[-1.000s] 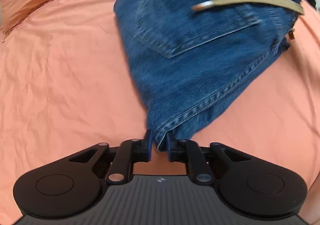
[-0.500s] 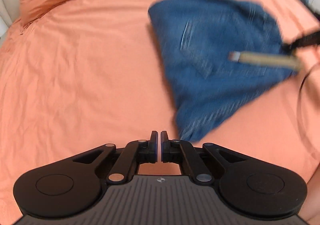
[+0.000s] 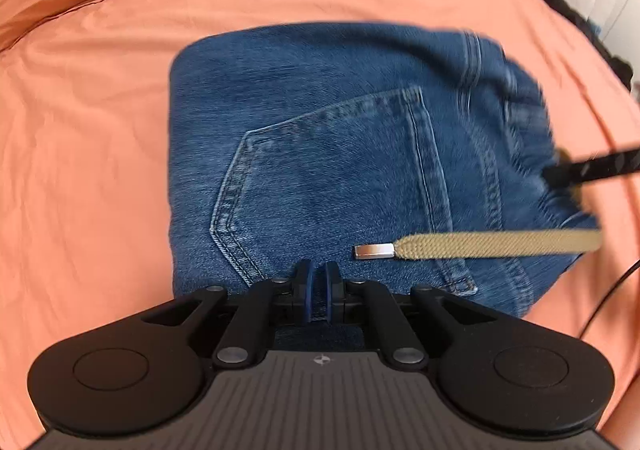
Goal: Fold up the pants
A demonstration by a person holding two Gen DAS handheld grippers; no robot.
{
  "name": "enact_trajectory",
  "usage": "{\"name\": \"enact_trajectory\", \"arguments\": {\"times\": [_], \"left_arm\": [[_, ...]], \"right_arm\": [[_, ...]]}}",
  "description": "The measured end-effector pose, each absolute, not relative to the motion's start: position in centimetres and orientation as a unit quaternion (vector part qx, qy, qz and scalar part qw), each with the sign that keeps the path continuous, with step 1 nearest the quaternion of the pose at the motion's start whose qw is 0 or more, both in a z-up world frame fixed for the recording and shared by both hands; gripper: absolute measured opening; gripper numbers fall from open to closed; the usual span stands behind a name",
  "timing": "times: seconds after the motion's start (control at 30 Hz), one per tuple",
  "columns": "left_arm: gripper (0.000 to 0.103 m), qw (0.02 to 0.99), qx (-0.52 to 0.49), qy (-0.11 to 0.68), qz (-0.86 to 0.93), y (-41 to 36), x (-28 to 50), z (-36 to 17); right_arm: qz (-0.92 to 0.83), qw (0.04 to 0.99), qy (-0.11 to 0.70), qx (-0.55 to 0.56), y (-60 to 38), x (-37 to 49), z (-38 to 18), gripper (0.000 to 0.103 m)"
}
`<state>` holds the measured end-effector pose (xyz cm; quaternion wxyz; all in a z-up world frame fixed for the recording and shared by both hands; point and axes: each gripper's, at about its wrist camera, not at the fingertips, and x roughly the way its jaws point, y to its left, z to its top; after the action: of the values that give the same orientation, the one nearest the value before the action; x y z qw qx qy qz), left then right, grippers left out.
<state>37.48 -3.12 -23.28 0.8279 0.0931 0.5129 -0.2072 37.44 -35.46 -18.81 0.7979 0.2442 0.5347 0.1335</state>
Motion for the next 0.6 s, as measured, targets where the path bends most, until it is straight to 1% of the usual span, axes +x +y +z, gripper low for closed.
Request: {"name": "enact_trajectory", "arguments": {"times": [0.03, 0.07, 0.13, 0.2, 0.3, 0.47, 0.53, 0.57, 0.6], "left_arm": [[0.006, 0.827, 0.098, 0.514, -0.208, -3.3, 37.5, -23.5], [0.006, 0.825, 0.101, 0.514, -0.21, -3.3, 37.4, -23.5], [0.006, 0.823, 0.104, 0.517, -0.212, -3.4, 37.4, -23.5], [0.006, 0.821, 0.108, 0.519, -0.212, -3.5, 37.5, -23.5], [0.006, 0.82, 0.115, 0.519, -0.212, -3.9, 37.5, -23.6], [0.006, 0.821, 0.115, 0.517, -0.213, -4.2, 37.2, -23.7], [0.006, 0.821, 0.113, 0.517, -0.215, -4.1, 37.2, -23.7], [0.006, 0.82, 0.112, 0.517, -0.216, -3.7, 37.3, -23.7], [0.006, 0.82, 0.114, 0.517, -0.216, -3.8, 37.2, -23.7]], "right_arm": [[0.136, 0.796, 0.531, 0.257, -35.7, 37.6, -18.6, 0.037], [0.137, 0.795, 0.526, 0.268, -36.0, 37.8, -18.4, 0.045], [0.139, 0.794, 0.513, 0.295, -36.6, 38.5, -18.2, 0.045], [0.14, 0.787, 0.501, 0.331, -37.2, 39.6, -18.4, 0.055], [0.128, 0.776, 0.499, 0.364, -37.6, 41.0, -19.5, 0.058], [0.116, 0.742, 0.5, 0.432, -38.3, 42.3, -22.5, 0.06], [0.114, 0.742, 0.49, 0.443, -38.5, 42.5, -22.9, 0.048], [0.112, 0.749, 0.486, 0.436, -38.4, 42.6, -22.8, 0.034], [0.116, 0.758, 0.482, 0.424, -38.2, 42.8, -22.5, 0.024]]}}
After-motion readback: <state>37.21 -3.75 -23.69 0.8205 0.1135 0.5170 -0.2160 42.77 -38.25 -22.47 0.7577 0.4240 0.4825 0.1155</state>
